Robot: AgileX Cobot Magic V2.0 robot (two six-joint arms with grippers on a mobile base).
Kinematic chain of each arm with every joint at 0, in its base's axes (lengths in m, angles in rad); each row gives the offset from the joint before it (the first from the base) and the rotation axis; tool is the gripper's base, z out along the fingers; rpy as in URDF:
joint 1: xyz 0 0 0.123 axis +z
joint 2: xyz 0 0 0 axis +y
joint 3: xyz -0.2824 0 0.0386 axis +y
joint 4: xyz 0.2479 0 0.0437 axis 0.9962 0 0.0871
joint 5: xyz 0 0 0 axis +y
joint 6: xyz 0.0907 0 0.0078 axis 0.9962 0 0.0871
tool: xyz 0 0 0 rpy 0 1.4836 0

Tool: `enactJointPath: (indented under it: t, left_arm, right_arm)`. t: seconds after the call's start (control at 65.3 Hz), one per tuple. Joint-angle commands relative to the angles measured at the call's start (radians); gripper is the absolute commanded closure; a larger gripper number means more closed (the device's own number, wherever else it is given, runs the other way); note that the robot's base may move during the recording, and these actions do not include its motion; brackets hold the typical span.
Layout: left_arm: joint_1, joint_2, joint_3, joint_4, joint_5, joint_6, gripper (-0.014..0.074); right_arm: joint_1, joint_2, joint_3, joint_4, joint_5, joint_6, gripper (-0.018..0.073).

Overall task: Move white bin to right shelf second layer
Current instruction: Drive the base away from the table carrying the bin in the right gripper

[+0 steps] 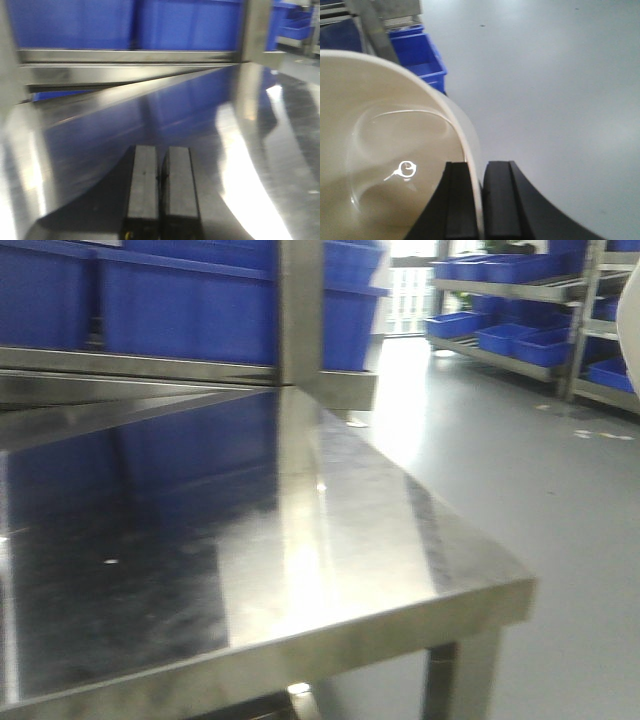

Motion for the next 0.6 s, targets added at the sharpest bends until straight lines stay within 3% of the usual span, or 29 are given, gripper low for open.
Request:
enactJointPath:
  t: [0.0, 0.582]
  left_arm:
    - [-0.004, -0.016, 0.037, 0.0, -0.083, -0.005, 0.0512]
    - [-0.004, -0.016, 0.037, 0.0, -0.083, -0.005, 0.0512]
  right_arm:
    - [-0.007, 0.0, -0.028, -0.002, -0.088, -0.002, 0.0511]
    - [-0.007, 0.0, -0.028, -0.002, -0.088, -0.002, 0.0511]
